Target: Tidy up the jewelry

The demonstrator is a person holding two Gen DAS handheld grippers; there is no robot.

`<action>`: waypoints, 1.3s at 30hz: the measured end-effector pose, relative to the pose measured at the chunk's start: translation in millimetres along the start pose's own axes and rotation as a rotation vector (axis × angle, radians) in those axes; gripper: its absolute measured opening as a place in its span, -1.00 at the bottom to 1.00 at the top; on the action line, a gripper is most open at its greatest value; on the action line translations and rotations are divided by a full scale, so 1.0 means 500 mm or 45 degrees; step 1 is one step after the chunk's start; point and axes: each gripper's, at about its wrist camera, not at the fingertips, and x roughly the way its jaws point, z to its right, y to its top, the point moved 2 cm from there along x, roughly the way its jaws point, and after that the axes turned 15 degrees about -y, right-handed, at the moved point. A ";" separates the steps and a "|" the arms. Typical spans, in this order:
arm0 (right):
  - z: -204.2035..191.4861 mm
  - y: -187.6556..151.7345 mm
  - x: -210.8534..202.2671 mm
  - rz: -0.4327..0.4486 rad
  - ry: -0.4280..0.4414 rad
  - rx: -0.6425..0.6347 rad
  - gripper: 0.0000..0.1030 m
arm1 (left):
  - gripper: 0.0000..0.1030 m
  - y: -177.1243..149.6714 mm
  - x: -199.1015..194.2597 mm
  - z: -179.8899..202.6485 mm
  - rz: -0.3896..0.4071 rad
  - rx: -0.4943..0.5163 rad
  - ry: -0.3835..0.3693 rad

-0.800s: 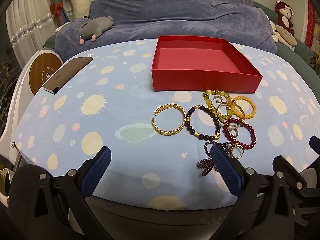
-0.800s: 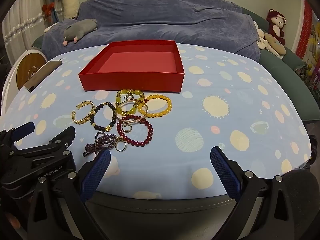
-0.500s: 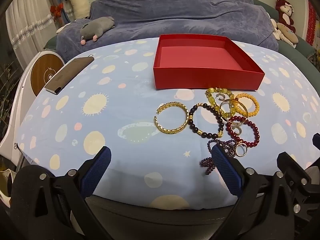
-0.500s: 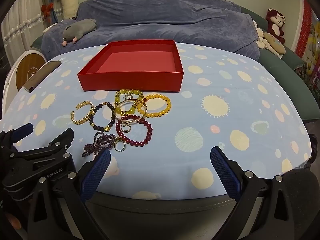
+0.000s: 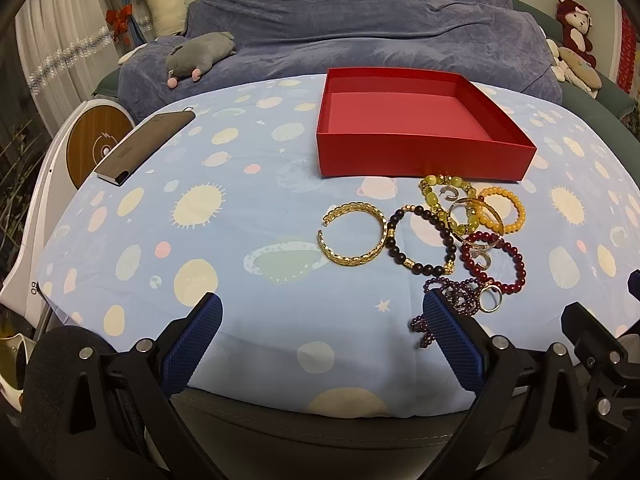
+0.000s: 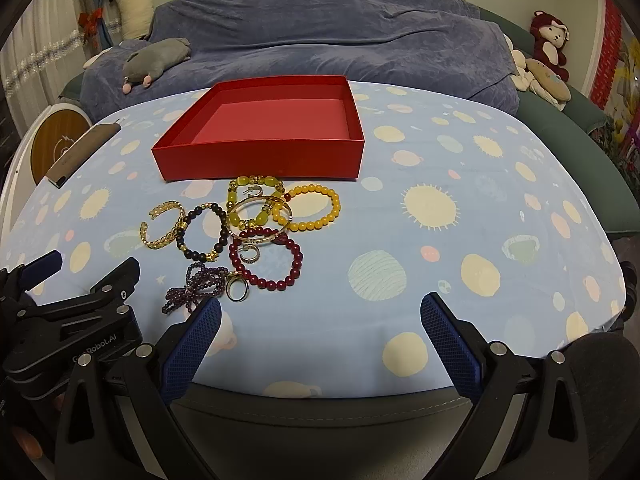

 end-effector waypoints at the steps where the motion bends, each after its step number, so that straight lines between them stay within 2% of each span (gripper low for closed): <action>1: -0.001 0.000 0.000 0.000 0.000 0.002 0.87 | 0.87 0.000 -0.001 -0.001 0.002 -0.004 0.007; 39: -0.002 -0.002 -0.001 0.011 0.002 -0.009 0.87 | 0.87 -0.003 -0.001 0.003 0.001 0.016 0.009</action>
